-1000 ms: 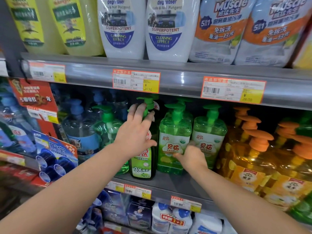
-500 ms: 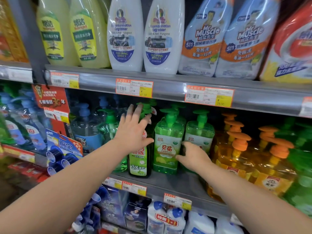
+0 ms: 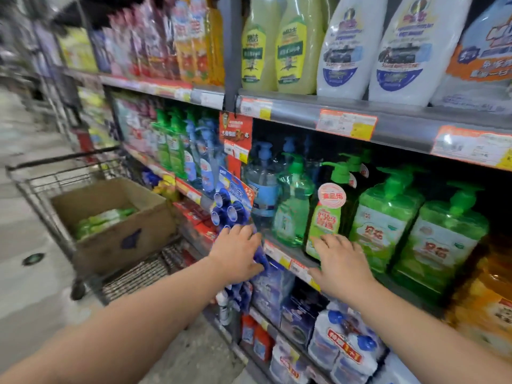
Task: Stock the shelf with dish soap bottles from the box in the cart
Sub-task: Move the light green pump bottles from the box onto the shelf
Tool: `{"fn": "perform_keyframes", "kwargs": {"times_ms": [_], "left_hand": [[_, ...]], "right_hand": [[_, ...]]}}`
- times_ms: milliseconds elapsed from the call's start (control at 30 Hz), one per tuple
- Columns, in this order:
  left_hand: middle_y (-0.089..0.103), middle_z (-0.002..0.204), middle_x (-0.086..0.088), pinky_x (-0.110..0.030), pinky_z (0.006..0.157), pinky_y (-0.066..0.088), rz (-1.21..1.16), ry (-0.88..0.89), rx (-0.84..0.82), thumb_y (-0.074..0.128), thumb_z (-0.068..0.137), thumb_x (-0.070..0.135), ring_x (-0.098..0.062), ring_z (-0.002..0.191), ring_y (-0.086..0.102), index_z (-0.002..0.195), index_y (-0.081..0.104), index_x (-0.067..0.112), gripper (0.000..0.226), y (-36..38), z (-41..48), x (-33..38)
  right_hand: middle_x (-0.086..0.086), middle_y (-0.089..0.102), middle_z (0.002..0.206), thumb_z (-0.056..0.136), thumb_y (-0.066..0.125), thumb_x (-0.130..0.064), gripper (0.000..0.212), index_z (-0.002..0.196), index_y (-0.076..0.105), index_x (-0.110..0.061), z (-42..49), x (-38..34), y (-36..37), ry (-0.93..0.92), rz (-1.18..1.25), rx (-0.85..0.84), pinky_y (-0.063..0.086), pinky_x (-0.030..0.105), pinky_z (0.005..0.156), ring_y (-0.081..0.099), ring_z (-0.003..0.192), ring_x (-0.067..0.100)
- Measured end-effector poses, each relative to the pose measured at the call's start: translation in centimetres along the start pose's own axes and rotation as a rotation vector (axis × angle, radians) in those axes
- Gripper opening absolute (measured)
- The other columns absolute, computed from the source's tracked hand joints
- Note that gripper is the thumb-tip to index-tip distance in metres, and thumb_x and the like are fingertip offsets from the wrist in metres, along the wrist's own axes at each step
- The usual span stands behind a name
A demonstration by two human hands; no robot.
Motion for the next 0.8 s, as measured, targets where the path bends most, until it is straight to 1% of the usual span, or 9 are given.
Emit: {"fn": "perform_keyframes", "kwargs": {"times_ms": [133,233,333,400,500,567,633,733,800], "left_hand": [[0.04,0.139,-0.007,-0.04,0.102,0.032,-0.023,-0.13,-0.026,0.048,0.086,0.055,-0.029,0.127,0.038,0.138,0.035,0.017,0.066,2.2,-4.2,-5.6],[0.039,0.138,-0.007,-0.041,0.102,0.033,-0.044,-0.198,-0.036,0.049,0.085,0.055,-0.029,0.127,0.038,0.139,0.034,0.016,0.068,3.3,-7.0,-9.9],[0.038,0.14,-0.007,-0.041,0.102,0.034,-0.064,-0.242,-0.038,0.049,0.086,0.056,-0.028,0.127,0.038,0.141,0.031,0.017,0.07,4.3,-9.9,-14.7],[0.039,0.14,-0.007,-0.042,0.103,0.035,-0.074,-0.277,-0.043,0.049,0.086,0.057,-0.029,0.127,0.038,0.141,0.031,0.018,0.07,4.7,-12.1,-18.5],[0.039,0.14,-0.009,-0.044,0.104,0.033,-0.075,-0.327,-0.075,0.048,0.087,0.057,-0.031,0.128,0.037,0.14,0.031,0.017,0.068,5.2,-15.8,-25.1],[0.039,0.141,-0.009,-0.044,0.105,0.032,-0.064,-0.372,-0.068,0.049,0.087,0.057,-0.031,0.129,0.036,0.14,0.032,0.016,0.068,5.3,-18.4,-29.9],[0.038,0.142,-0.009,-0.044,0.106,0.032,-0.055,-0.426,-0.054,0.05,0.086,0.057,-0.031,0.131,0.035,0.14,0.032,0.017,0.07,5.5,-20.8,-34.5],[0.041,0.139,-0.007,-0.044,0.105,0.034,-0.041,-0.492,-0.055,0.051,0.084,0.058,-0.03,0.128,0.038,0.138,0.034,0.018,0.069,6.7,-24.3,-40.3],[0.044,0.135,-0.006,-0.043,0.103,0.035,-0.074,-0.538,-0.067,0.051,0.083,0.058,-0.029,0.125,0.04,0.135,0.037,0.019,0.066,8.0,-26.2,-43.4]], "right_hand": [[0.001,0.032,0.149,0.091,0.049,-0.047,0.064,0.146,0.026,-0.023,1.5,-6.5,0.7,-0.092,0.013,-0.019,0.024,0.045,0.113,0.028,0.138,0.026],[0.0,0.034,0.148,0.091,0.047,-0.049,0.063,0.145,0.027,-0.024,2.6,-11.5,0.5,-0.156,-0.004,-0.013,0.025,0.044,0.111,0.029,0.138,0.025],[0.0,0.032,0.15,0.092,0.047,-0.048,0.065,0.148,0.023,-0.023,3.9,-17.4,0.3,-0.206,-0.015,-0.027,0.022,0.046,0.113,0.026,0.14,0.026],[0.0,0.033,0.149,0.092,0.048,-0.047,0.063,0.147,0.026,-0.023,5.0,-22.0,0.2,-0.24,-0.003,-0.035,0.021,0.047,0.114,0.026,0.139,0.026],[0.0,0.034,0.148,0.091,0.049,-0.048,0.064,0.146,0.027,-0.023,6.6,-30.4,-0.2,-0.303,0.019,-0.036,0.024,0.047,0.113,0.028,0.138,0.027],[0.001,0.035,0.148,0.091,0.049,-0.049,0.066,0.147,0.025,-0.024,7.4,-36.5,-0.5,-0.36,0.022,-0.027,0.025,0.047,0.112,0.028,0.138,0.027],[0.001,0.036,0.147,0.091,0.05,-0.048,0.064,0.146,0.028,-0.025,8.2,-42.1,-0.8,-0.414,0.032,-0.013,0.026,0.047,0.112,0.029,0.138,0.027],[0.001,0.037,0.146,0.09,0.05,-0.048,0.062,0.144,0.03,-0.026,9.0,-48.9,-0.2,-0.47,0.042,-0.042,0.026,0.048,0.113,0.03,0.138,0.027],[0.001,0.036,0.147,0.09,0.05,-0.049,0.062,0.144,0.03,-0.026,9.6,-52.4,0.6,-0.495,0.032,-0.076,0.025,0.048,0.113,0.029,0.138,0.028]]}}
Point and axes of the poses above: each hand's wrist, its own z-axis towards the middle knuckle, its own y-axis out of the palm, x = y × z, the point moved 8 cm from there along z, towards the middle knuckle
